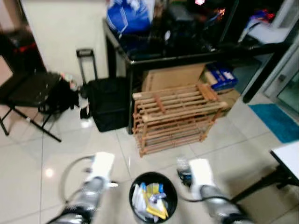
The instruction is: Picking trash to rubbish bin
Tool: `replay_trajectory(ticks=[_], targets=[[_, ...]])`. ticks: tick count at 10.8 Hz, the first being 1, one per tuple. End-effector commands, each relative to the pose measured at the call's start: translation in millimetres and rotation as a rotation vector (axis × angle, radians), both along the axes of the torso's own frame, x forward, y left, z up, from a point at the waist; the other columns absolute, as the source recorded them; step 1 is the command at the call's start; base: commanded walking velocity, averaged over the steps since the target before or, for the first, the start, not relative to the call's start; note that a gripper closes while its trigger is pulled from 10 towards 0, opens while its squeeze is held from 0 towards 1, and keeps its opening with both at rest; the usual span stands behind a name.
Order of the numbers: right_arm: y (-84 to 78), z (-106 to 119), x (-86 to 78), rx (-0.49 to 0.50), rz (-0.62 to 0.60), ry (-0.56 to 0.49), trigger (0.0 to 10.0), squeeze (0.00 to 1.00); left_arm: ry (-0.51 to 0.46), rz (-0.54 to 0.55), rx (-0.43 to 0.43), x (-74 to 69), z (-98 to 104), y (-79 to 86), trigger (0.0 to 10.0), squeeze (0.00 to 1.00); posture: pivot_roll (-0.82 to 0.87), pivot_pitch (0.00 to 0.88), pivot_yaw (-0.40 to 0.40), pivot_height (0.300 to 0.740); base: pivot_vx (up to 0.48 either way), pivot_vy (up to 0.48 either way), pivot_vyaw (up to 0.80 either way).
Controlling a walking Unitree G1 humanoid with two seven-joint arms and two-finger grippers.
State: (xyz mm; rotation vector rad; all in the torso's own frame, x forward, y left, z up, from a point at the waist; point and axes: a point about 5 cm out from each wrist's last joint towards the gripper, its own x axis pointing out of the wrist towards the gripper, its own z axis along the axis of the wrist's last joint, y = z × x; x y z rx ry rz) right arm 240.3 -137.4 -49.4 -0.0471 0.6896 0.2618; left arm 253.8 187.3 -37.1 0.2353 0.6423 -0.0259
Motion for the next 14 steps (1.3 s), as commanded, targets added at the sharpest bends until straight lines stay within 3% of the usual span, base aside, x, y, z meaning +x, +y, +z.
replay_trajectory(ticks=[1,6,14], targets=[[-16.6,0.6,1.2,-0.029,-0.037,0.005,10.0,0.0,-0.013,-0.022,-0.017,5.3,2.4,-12.9,10.0,0.0,0.02,0.017,-0.079,0.74,0.0,0.0,0.0],[-14.2,1.5,2.8,-0.02,-0.037,0.004,10.0,0.0,-0.014,-0.023,-0.018,6.6,3.2,-13.9,10.0,0.0,0.02,0.022,-0.081,0.74,0.0,0.0,0.0],[-12.5,2.0,3.6,-0.013,-0.042,0.003,10.0,0.0,-0.015,-0.033,-0.007,7.7,4.0,-14.7,10.0,0.0,0.01,0.045,-0.076,0.74,0.319,0.0,0.0]])
